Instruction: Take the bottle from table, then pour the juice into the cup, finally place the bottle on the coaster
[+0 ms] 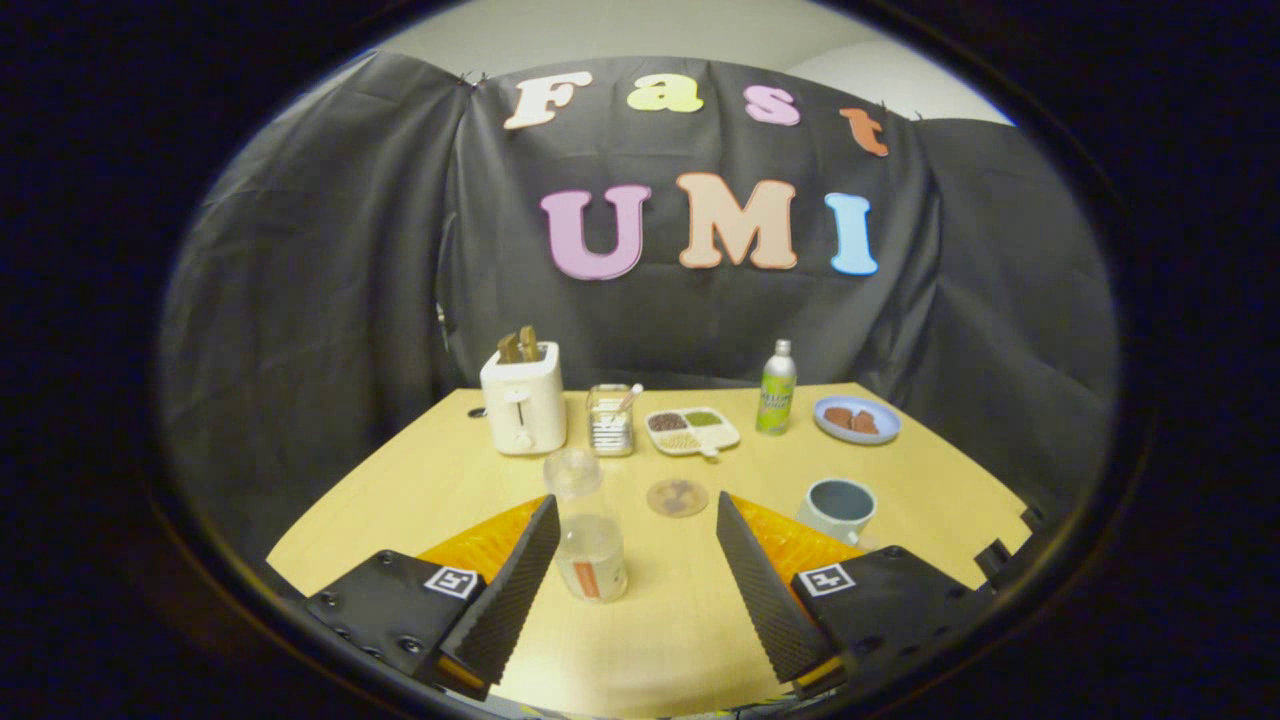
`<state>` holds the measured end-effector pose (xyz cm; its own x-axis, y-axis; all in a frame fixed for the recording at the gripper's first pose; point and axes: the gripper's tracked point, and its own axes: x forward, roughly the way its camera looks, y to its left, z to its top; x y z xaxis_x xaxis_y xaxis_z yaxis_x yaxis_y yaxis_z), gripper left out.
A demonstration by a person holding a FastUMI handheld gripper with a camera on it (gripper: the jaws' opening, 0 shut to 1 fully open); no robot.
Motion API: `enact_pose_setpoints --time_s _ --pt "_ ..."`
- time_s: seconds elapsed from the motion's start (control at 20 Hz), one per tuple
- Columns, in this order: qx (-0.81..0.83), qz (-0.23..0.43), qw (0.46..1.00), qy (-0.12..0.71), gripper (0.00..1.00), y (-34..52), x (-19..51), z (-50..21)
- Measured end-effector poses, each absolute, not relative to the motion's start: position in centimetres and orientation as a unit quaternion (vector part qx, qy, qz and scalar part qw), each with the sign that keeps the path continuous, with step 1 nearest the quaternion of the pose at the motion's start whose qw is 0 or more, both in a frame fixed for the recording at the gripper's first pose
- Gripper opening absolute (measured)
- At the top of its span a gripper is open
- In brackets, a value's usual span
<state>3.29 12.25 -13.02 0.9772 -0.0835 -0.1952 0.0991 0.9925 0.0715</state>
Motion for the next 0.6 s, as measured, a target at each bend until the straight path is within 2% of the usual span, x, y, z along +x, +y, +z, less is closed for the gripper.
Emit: enact_pose_setpoints --time_s 0.25,0.6 --pt "0.033 -0.028 0.992 0.119 0.99 15.6 4.5 -17.0" --pt "0.018 -0.054 0.986 0.157 0.99 16.7 8.7 -22.2"
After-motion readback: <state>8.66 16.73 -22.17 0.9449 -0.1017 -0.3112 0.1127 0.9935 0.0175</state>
